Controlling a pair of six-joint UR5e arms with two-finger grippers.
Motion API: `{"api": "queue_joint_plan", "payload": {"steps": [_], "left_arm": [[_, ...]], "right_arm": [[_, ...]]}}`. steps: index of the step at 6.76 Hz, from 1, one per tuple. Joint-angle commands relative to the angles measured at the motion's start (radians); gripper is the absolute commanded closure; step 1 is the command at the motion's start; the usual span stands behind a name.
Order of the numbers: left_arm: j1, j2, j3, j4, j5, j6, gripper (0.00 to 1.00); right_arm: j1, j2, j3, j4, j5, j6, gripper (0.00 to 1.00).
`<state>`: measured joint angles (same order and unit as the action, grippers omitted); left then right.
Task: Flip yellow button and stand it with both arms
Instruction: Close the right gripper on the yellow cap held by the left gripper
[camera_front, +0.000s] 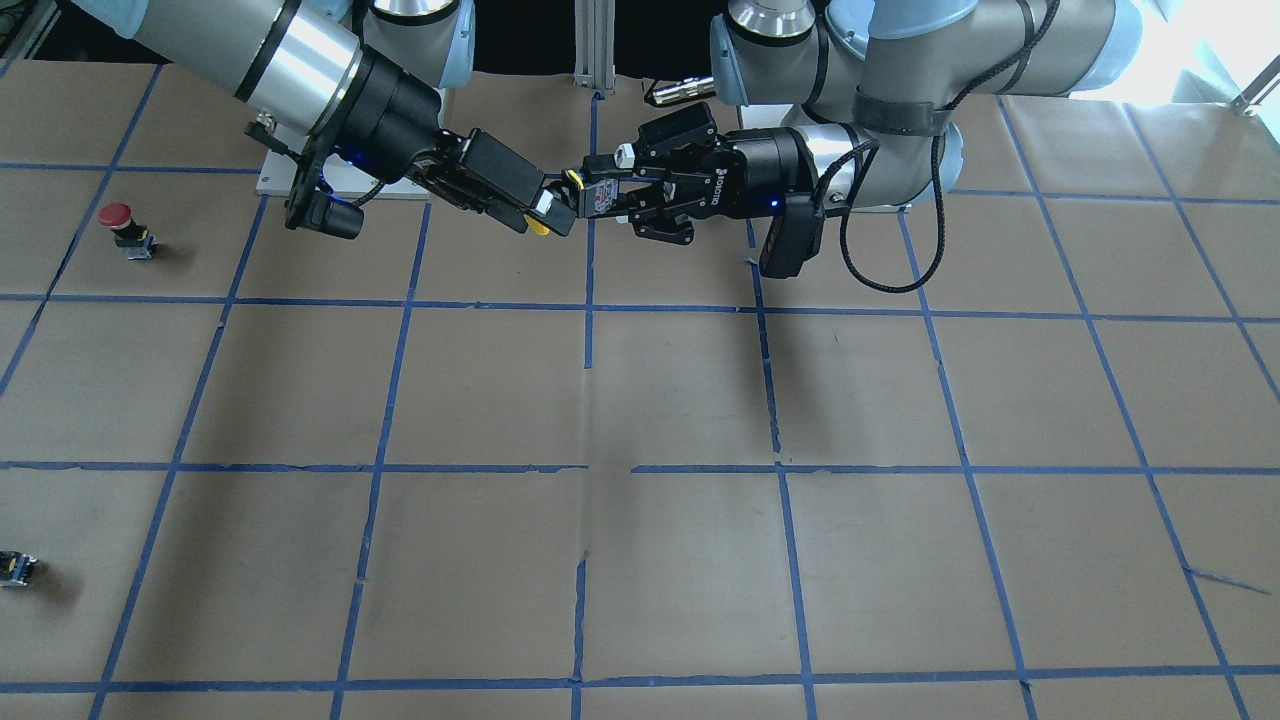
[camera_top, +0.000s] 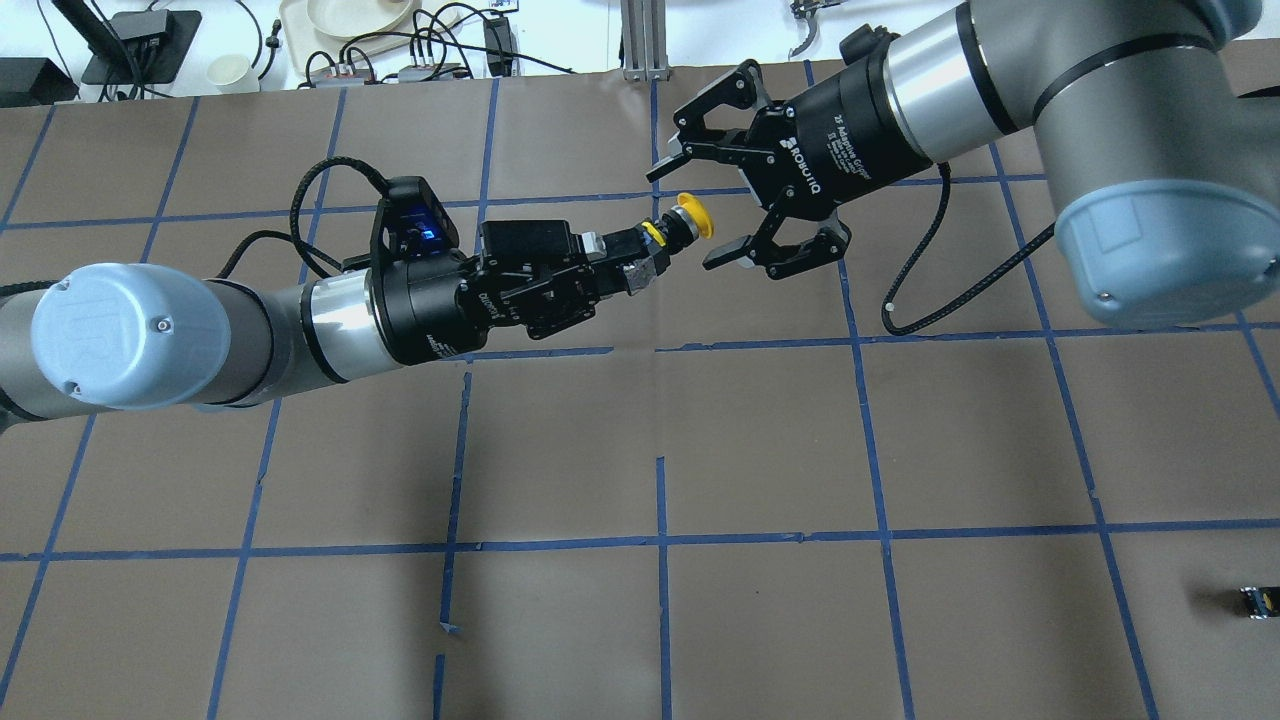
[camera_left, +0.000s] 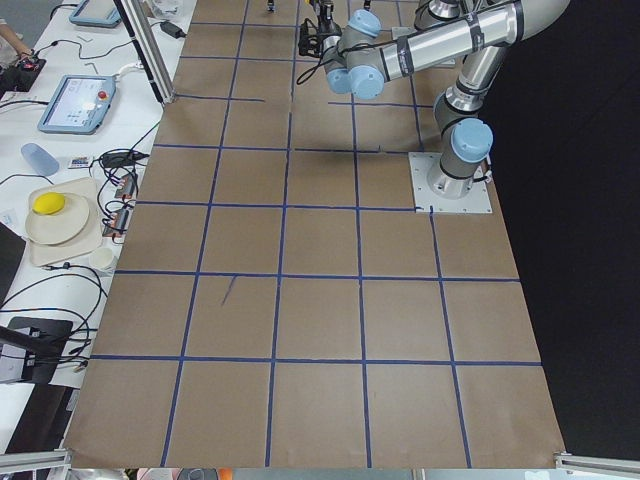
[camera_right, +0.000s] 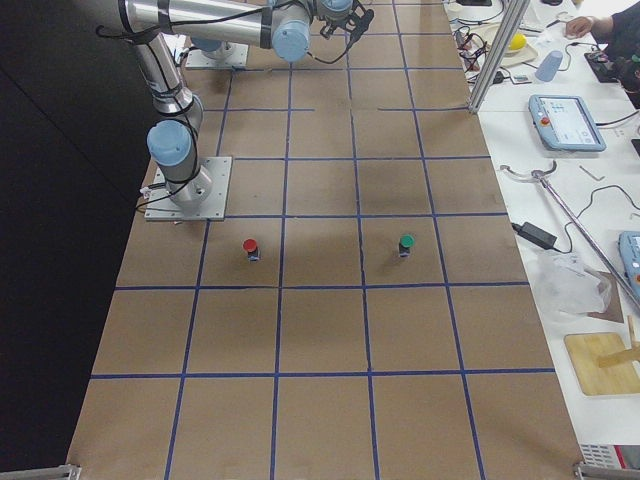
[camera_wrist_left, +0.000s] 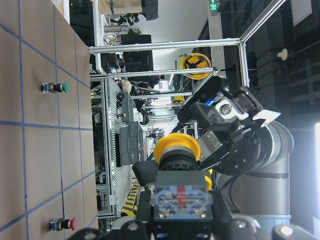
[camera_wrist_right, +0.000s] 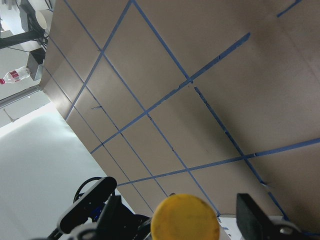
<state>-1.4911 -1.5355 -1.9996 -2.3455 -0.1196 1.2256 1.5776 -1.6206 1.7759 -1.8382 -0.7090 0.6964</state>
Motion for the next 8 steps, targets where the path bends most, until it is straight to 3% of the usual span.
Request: {"api": "queue_joint_plan", "payload": {"steps": [1,3,6,7,8], "left_arm": [[0.000,0.000,-0.001,0.002,0.000,0.002,0.82],[0.000,0.000,0.001,0.000,0.000,0.002,0.82],[0.000,0.000,-0.001,0.000,0.000,0.002,0.82],[0.000,0.002,-0.001,0.000,0.000,0.002,0.82],[0.002,0.009,0.004,0.000,0.000,-0.001,0.82]], "right_arm": [[-0.007,-0.021,-0.022,0.039,0.002,0.000,0.19],[-0.004,-0.019,-0.019,0.045,0.000,0.002,0.25],[-0.002,-0.012,-0.016,0.045,0.000,0.002,0.25],[-0.004,-0.008,-0.016,0.043,0.000,0.002,0.29],[-0.002,-0.002,-0.016,0.045,-0.001,0.002,0.45]]}}
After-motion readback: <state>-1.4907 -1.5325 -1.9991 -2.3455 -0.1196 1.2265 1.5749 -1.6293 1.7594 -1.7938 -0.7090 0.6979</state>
